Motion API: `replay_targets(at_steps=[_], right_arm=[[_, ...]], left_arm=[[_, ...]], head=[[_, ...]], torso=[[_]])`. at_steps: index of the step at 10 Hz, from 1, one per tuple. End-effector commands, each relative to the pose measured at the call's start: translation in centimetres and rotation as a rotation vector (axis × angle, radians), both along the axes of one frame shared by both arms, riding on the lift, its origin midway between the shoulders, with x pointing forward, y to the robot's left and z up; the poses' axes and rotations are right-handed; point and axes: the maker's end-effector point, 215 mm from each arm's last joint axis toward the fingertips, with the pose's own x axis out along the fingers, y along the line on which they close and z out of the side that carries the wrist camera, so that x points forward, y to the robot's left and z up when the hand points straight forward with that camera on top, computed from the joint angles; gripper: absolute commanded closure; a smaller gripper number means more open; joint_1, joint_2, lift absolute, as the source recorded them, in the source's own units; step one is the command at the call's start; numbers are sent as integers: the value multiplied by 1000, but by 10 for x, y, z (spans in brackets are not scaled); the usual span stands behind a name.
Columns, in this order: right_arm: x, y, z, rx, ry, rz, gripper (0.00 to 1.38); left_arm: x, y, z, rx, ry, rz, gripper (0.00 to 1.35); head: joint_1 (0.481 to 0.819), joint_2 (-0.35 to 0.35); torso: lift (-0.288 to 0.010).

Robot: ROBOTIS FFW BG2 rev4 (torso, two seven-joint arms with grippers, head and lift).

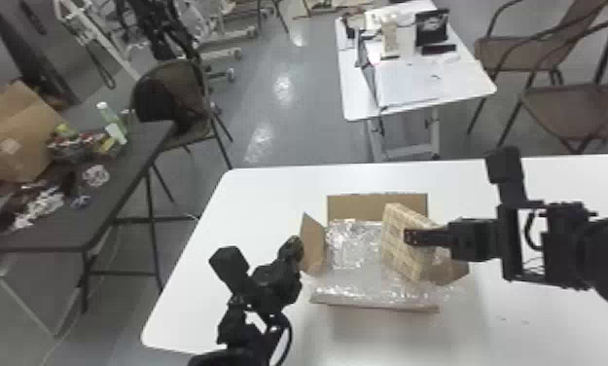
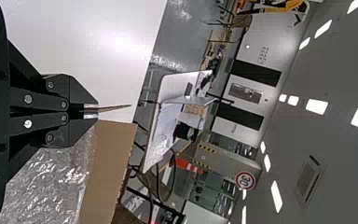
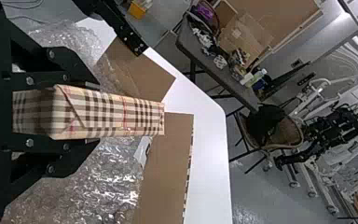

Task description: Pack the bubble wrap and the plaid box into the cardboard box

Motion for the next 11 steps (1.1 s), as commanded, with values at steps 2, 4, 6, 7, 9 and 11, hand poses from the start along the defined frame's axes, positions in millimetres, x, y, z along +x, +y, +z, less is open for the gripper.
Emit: replay_targets(at_steps=[2,4,6,7,9,11], right_arm=[[17,-5,3,-19,-96,9,21],[41,-25,21,13,-217,-59,197],[66,-71,40,-31,-348,-182,228],[78,-104,52,-78,-434,-281,228],[80,-172,45,-111,-524,-475,229],[65,-226,33,-148,-583,-639,231]], left_arm=[[-1,-1,-1,-3,0,1,1202],[-1,1,0,-5,-2,4,1202],[-3,2,-1,-7,-1,7,1202],[-3,2,-1,-6,-2,7,1202],[-3,2,0,-9,-4,9,1202],[-5,6,0,-11,-9,17,1202]], head=[[695,350],[695,342],[695,308],[695,281],[695,222],[695,155]], torso=[[0],[0],[0],[0],[0],[0]])
